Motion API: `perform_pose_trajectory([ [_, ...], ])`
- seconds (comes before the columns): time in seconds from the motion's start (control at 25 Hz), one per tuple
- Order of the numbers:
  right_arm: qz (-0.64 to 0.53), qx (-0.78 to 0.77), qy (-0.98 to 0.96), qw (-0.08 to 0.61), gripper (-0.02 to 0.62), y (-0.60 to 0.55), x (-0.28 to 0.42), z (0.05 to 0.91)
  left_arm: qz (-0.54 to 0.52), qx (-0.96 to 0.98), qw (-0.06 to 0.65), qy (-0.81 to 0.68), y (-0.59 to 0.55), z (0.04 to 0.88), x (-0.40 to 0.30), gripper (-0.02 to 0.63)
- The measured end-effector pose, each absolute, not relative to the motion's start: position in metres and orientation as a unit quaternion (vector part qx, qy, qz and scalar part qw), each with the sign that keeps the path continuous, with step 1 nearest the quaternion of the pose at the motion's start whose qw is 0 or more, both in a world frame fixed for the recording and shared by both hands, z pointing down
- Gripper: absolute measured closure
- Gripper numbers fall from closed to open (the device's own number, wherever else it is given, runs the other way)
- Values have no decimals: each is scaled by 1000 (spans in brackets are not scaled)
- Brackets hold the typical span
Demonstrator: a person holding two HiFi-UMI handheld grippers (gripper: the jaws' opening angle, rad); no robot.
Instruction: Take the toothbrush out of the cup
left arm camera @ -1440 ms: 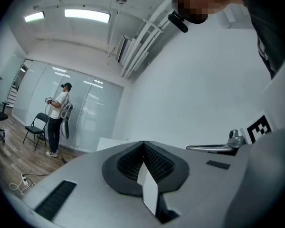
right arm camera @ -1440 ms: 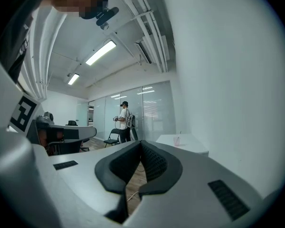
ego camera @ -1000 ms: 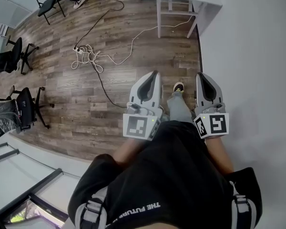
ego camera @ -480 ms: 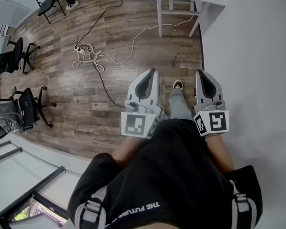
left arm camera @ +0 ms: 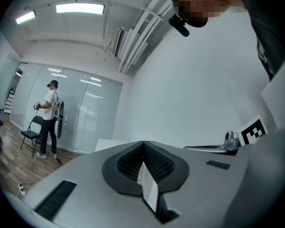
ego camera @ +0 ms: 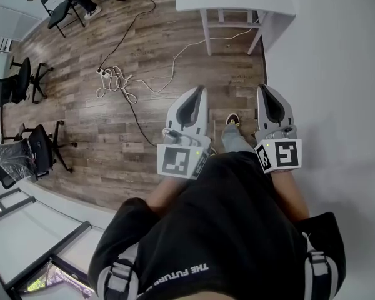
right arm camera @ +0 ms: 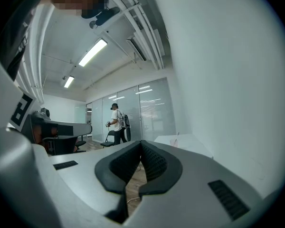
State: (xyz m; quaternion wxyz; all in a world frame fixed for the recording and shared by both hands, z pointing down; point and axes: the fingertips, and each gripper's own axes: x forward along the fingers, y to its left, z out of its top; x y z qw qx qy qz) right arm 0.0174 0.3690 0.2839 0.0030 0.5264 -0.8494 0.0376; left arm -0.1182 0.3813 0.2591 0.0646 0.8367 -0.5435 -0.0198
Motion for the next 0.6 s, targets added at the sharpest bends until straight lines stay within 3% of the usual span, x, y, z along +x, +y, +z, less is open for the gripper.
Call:
perform_pose_trajectory([
  [0.6,50,511,-858,-13,580,264,67,289,9,830,35,-556,286,254,-65,588],
])
